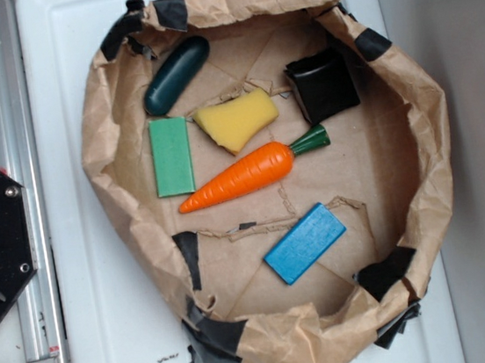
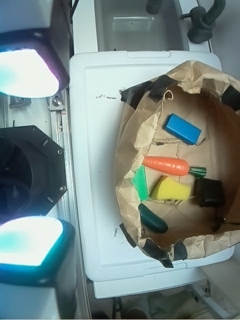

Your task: Grab the blue block.

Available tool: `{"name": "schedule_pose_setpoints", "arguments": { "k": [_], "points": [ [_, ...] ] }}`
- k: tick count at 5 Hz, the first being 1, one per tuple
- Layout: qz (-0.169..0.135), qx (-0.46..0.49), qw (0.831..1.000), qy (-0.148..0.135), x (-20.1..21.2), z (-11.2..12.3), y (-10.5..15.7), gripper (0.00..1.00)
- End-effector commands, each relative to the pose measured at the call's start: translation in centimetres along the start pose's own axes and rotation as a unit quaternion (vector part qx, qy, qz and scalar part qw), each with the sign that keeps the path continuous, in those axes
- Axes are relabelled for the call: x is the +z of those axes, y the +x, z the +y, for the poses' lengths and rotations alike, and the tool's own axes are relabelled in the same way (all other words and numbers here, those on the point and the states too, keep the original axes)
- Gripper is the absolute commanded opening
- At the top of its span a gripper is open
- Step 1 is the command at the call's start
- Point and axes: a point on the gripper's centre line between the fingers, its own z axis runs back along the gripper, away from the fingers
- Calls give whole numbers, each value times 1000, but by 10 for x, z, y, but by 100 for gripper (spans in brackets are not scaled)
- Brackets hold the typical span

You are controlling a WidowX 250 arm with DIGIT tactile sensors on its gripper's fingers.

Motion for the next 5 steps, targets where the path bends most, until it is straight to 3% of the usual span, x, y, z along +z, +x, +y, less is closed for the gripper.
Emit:
{"name": "schedule_pose_setpoints", "arguments": {
  "k": [1, 2, 3, 4, 5],
  "points": [
    [0, 0, 1000, 0, 0, 0, 0, 100],
    [4, 115, 993, 13, -55, 6, 44, 100],
    [-31, 238, 971, 6, -102, 9, 89, 100],
    [-49, 301, 952, -21, -131, 2, 136, 100],
    [-54, 317, 947, 8, -178, -15, 170, 100]
  ]
}}
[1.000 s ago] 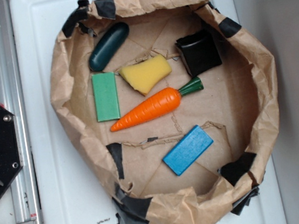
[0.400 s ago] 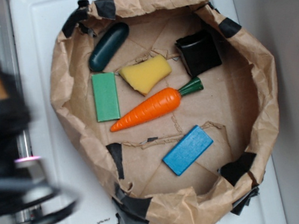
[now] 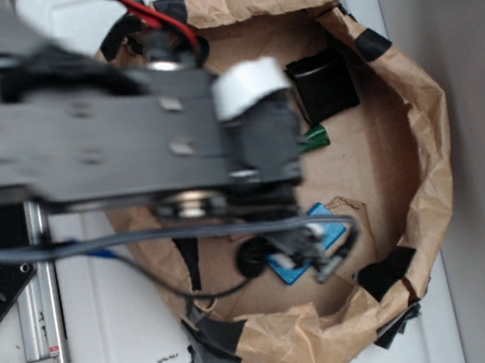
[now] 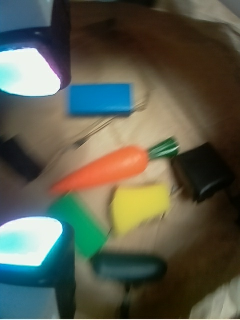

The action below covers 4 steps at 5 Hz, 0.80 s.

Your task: Grab the blue block.

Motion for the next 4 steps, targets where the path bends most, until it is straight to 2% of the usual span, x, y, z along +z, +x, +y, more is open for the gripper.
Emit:
{"name": "schedule_pose_setpoints", "arguments": {
  "k": [1, 2, 3, 4],
  "points": [
    [-24, 1, 1000, 19, -67, -58, 31, 100],
    [3, -52, 998, 38, -85, -67, 3, 100],
    [27, -77, 995, 49, -98, -57, -22, 100],
    [41, -71, 995, 59, -110, -46, -32, 0]
  ]
}}
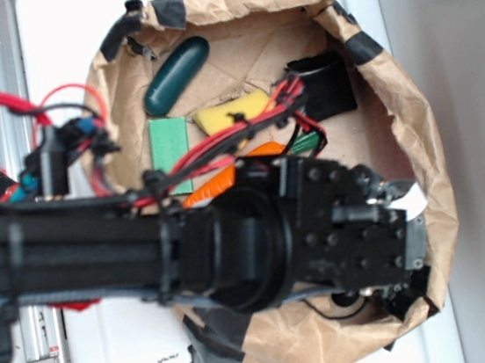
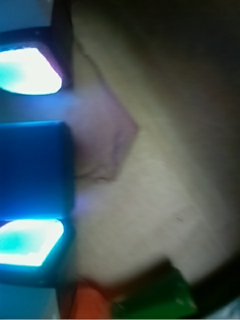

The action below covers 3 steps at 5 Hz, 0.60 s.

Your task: Grab the blue block.

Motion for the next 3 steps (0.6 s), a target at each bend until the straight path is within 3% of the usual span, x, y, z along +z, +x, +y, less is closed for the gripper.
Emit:
{"name": "schedule_pose_setpoints", "arguments": {
  "k": [1, 2, 3],
  "points": [
    [20, -5, 1000, 7, -9, 13, -19, 0],
    [-28, -15, 999, -14, 28, 24, 5, 0],
    [-72, 4, 994, -79, 75, 41, 23, 0]
  ]
}}
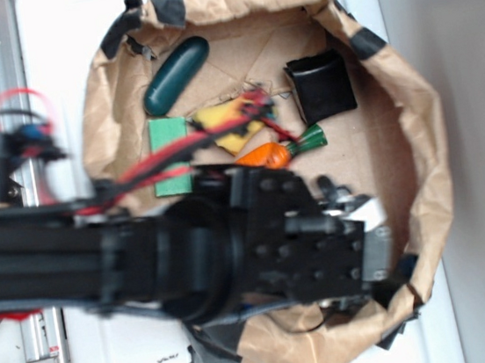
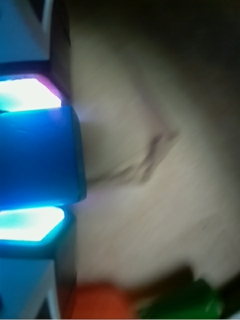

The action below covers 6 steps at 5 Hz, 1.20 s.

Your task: Grab the blue block.

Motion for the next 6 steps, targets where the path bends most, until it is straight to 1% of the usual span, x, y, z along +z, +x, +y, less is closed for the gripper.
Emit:
{"name": "schedule_pose_setpoints", "arguments": {
  "k": [1, 2, 3, 4, 5, 6],
  "points": [
    [-87, -2, 991, -99, 104, 31, 31, 0],
    [-76, -112, 986, -101, 116, 35, 37, 0],
    [-94, -193, 975, -52, 124, 35, 40, 0],
    [-108, -231, 966, -53, 129, 54, 45, 0],
    [-109, -242, 963, -55, 132, 65, 46, 0],
    [-106, -241, 963, -58, 139, 73, 41, 0]
  ]
}}
